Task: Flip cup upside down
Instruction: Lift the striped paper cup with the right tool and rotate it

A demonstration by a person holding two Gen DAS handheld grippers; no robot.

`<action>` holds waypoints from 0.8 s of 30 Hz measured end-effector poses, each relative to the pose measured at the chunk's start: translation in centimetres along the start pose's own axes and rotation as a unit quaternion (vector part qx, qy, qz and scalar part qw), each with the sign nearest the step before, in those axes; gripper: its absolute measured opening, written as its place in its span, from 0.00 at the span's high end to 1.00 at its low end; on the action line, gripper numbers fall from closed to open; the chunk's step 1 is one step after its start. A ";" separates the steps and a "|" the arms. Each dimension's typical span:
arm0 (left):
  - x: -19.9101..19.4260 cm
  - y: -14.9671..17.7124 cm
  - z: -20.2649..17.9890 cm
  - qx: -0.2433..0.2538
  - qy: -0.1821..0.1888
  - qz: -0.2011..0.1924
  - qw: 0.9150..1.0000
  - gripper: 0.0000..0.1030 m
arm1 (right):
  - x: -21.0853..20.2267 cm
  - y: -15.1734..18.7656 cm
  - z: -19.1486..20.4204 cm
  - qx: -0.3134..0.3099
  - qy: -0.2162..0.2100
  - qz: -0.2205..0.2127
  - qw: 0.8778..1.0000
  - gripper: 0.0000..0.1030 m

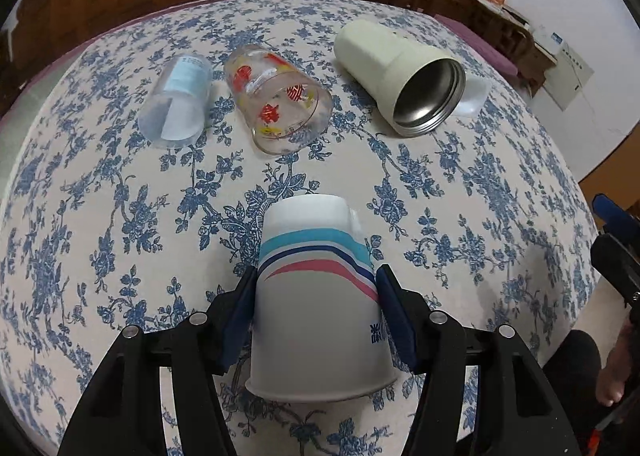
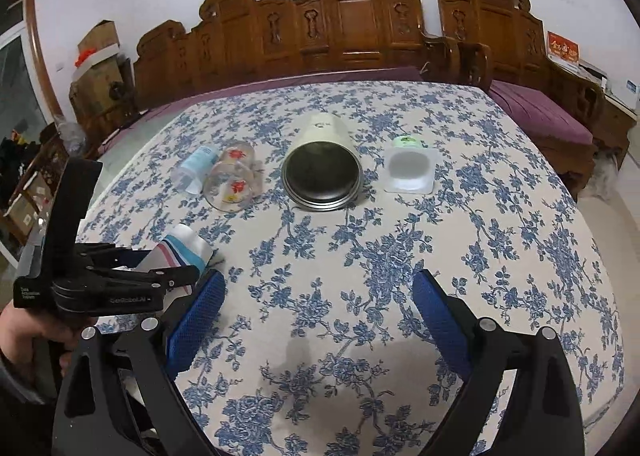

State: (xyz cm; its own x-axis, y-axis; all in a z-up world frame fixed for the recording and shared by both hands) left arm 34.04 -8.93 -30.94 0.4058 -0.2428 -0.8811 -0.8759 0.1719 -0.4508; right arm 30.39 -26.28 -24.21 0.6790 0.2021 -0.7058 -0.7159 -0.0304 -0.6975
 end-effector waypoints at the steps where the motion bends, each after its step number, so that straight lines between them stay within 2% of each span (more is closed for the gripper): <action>1: 0.0 0.0 0.0 -0.001 -0.002 -0.001 1.000 0.37 | 0.1 0.0 0.0 0.000 0.001 0.002 1.000 0.07; 3: -0.7 -0.2 0.5 -0.004 -0.006 -0.012 1.000 0.29 | 0.2 -0.2 0.1 0.001 -0.001 0.003 1.000 0.07; 10: -5.9 -0.9 2.6 -0.005 -0.030 -0.075 0.997 0.20 | 0.4 -1.3 2.0 -0.013 -0.006 0.008 1.000 0.07; 12: -7.7 -1.2 3.9 -0.009 -0.048 -0.103 0.994 0.08 | 0.6 -1.7 2.9 -0.021 -0.008 0.010 1.000 0.07; 15: -10.1 -1.4 6.2 -0.020 -0.074 -0.140 0.987 0.08 | 1.0 -2.3 4.4 -0.029 -0.015 0.015 0.999 0.07; 19: -11.6 -1.2 9.0 -0.045 -0.094 -0.165 0.981 0.08 | 2.2 -2.8 6.8 -0.041 -0.026 0.033 0.998 0.07; 21: -12.0 -1.1 10.7 -0.053 -0.109 -0.179 0.976 0.08 | 3.0 -2.8 8.0 -0.048 -0.033 0.047 0.997 0.07; 24: -11.8 -0.7 12.6 -0.069 -0.109 -0.182 0.975 0.08 | 5.0 -2.3 10.4 -0.046 -0.056 0.090 0.993 0.07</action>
State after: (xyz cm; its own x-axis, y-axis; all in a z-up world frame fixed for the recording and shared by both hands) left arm 33.13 5.85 -21.99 0.7290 -0.0523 -0.6825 -0.6841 -0.0218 -0.7291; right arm 33.79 -15.06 -24.82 0.5150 0.2922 -0.8058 -0.8033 -0.1635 -0.5727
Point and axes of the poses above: each gripper's, at about its wrist camera, not at the fingertips, and x roughly the way its jaws point, z to its left, y to its underside, the point moved 10 cm from there along x, roughly the way its jaws point, and after that the axes turned 2 degrees about -x, right-handed, at the moved point
